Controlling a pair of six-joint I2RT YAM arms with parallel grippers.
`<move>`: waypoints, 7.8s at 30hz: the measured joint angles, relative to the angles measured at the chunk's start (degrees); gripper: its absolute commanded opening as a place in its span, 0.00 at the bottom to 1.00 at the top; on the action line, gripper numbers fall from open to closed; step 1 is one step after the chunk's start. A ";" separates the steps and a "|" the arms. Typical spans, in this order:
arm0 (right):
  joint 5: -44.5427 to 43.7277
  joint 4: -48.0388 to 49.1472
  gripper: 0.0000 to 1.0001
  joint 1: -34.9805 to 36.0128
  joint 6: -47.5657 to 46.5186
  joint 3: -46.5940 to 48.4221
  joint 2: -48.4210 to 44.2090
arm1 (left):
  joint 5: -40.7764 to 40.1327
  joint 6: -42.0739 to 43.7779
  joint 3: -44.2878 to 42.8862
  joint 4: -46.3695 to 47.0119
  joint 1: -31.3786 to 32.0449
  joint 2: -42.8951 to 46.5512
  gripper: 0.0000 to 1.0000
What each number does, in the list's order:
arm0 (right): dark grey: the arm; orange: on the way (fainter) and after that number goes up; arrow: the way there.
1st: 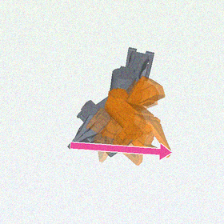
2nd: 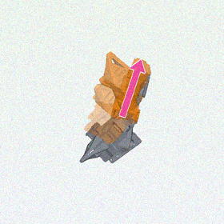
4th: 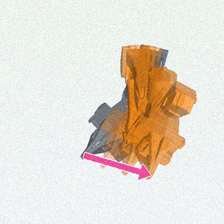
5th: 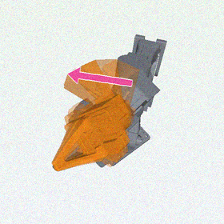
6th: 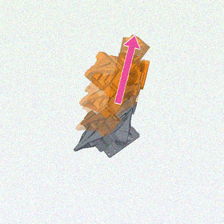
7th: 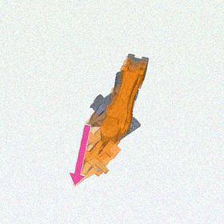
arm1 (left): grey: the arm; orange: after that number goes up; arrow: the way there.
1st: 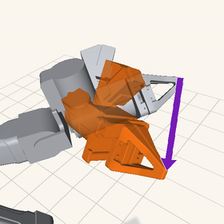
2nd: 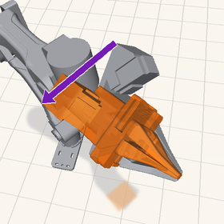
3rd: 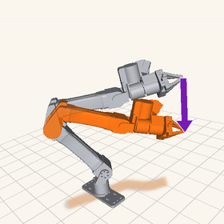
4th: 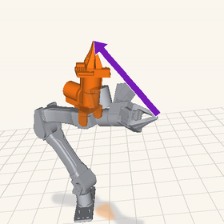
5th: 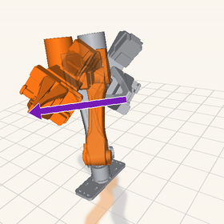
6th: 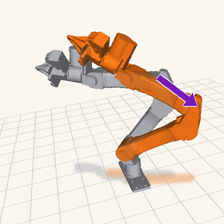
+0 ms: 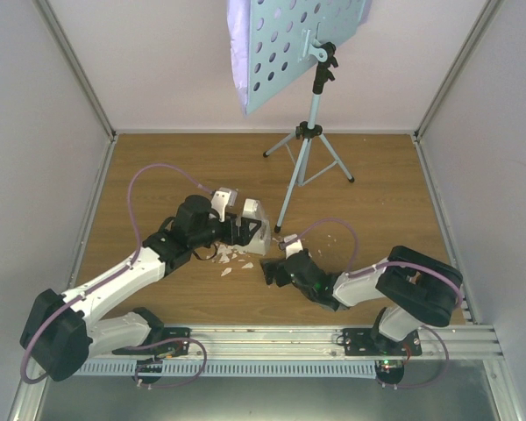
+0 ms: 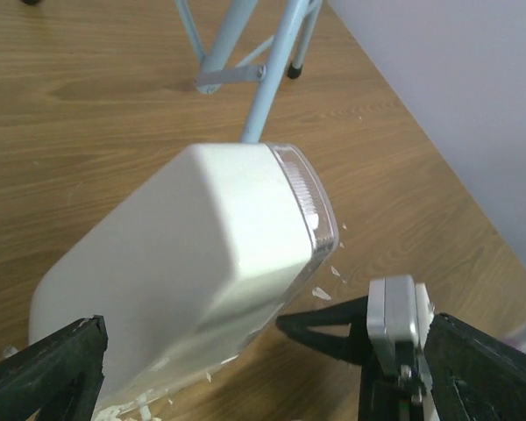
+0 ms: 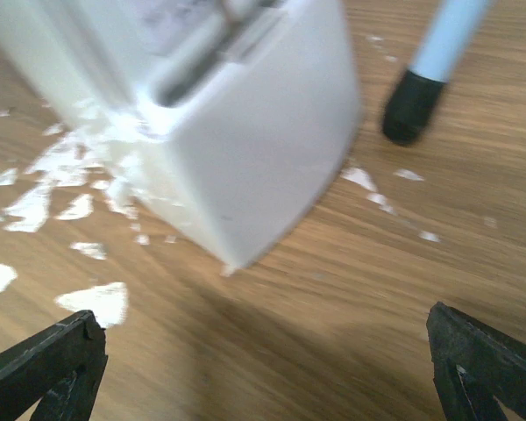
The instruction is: Pack up the instrument practice props
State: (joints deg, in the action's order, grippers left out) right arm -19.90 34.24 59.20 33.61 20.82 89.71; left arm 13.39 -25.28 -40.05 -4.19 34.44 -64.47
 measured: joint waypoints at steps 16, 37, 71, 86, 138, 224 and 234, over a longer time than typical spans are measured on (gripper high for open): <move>-6.82 -0.55 1.00 4.17 3.32 10.03 9.81 | -1.92 -1.29 1.70 -0.13 -2.08 3.21 0.99; -10.49 1.20 0.99 4.11 2.36 15.30 17.25 | -1.62 -1.31 2.16 -0.24 -3.54 5.44 0.99; -8.68 1.38 1.00 2.12 -3.19 2.58 -1.97 | -4.63 1.97 -3.56 -7.56 -3.50 4.59 0.99; -9.75 -21.55 0.99 -21.05 2.03 -0.35 -29.38 | -24.70 -1.90 -15.87 -11.32 8.70 -11.82 0.99; 2.43 -28.63 1.00 -21.66 1.60 -3.80 -43.04 | -12.81 17.14 -8.90 -20.65 -14.99 1.55 0.99; 65.53 -5.01 0.78 -41.20 -19.12 42.38 -5.97 | 6.25 27.41 -12.94 -8.83 -17.46 8.81 0.99; 41.44 -18.71 0.86 -40.35 -19.58 36.35 -19.23 | 4.61 27.36 -12.61 -8.83 -17.46 8.81 0.99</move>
State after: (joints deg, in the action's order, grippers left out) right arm 21.54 15.53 18.85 14.02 57.17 70.48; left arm 18.00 2.09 -52.66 -13.02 16.97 -55.66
